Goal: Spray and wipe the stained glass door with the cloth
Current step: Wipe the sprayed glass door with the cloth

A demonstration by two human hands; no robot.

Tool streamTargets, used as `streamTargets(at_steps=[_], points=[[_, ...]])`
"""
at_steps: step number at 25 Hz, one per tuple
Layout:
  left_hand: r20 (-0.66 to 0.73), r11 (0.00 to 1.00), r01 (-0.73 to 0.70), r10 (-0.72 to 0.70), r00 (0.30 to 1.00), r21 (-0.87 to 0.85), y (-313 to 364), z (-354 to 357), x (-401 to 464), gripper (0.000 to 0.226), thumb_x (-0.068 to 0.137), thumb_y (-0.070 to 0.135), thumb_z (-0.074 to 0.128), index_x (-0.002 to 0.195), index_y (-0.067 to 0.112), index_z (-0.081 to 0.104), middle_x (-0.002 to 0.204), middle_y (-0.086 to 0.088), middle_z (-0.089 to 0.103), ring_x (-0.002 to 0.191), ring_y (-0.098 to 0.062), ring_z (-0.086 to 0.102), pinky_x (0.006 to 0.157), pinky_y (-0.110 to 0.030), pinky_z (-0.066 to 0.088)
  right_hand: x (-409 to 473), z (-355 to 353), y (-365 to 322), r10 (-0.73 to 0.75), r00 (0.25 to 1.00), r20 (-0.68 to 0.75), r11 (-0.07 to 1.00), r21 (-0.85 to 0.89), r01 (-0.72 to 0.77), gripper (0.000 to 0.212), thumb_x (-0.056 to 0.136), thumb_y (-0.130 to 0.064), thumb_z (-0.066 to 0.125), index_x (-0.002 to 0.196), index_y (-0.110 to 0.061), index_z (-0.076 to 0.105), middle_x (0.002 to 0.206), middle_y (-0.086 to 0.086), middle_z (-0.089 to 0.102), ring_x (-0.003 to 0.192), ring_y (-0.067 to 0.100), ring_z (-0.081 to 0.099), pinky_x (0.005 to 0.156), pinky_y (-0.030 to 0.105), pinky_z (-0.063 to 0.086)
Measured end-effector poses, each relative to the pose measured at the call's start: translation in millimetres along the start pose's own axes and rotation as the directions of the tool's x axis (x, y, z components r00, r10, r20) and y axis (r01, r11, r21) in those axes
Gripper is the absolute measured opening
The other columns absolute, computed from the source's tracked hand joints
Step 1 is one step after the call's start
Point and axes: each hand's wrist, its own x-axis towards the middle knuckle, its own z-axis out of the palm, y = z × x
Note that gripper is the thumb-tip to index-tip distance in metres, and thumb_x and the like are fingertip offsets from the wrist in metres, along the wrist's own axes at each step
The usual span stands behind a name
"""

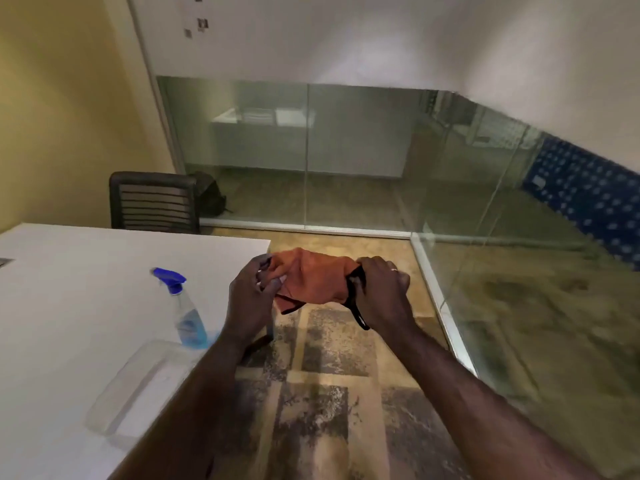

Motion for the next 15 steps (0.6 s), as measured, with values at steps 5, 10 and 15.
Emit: streamTargets(at_steps=[5, 10, 15], points=[[0.167, 0.987, -0.117, 0.134, 0.977, -0.113, 88.6, 126.2, -37.9, 0.041, 0.082, -0.004, 0.065, 0.12, 0.01, 0.059, 0.105, 0.008, 0.062, 0.083, 0.015, 0.059, 0.07, 0.002, 0.041, -57.1, -112.0, 108.5, 0.174, 0.966, -0.192, 0.977, -0.088, -0.193, 0.019, 0.092, -0.015, 0.052, 0.11, -0.016, 0.058, 0.111, 0.004, 0.06, 0.107, 0.027, 0.05, 0.08, 0.035, 0.023], [0.332, 0.957, -0.196, 0.26, 0.907, -0.215, 171.4, 249.4, -78.3, 0.042, 0.081, 0.001, 0.069, 0.121, 0.01, 0.06, 0.108, 0.004, 0.063, 0.088, -0.006, 0.06, 0.071, 0.003, 0.039, -123.2, -217.7, 198.4, 0.326, 0.864, -0.383, 0.896, -0.165, -0.411, 0.016, 0.092, -0.019, 0.054, 0.107, -0.015, 0.057, 0.112, 0.006, 0.061, 0.108, 0.027, 0.05, 0.087, 0.039, 0.029], [0.456, 0.883, -0.248, 0.425, 0.782, -0.398, 256.7, 353.8, -113.9, 0.042, 0.081, 0.003, 0.069, 0.12, 0.015, 0.061, 0.107, 0.006, 0.065, 0.09, 0.004, 0.061, 0.072, 0.003, 0.04, -178.0, -311.5, 252.1, 0.376, 0.7, -0.607, 0.778, -0.204, -0.595, 0.021, 0.09, -0.017, 0.057, 0.11, -0.013, 0.059, 0.11, 0.008, 0.062, 0.105, 0.03, 0.052, 0.085, 0.042, 0.032]])
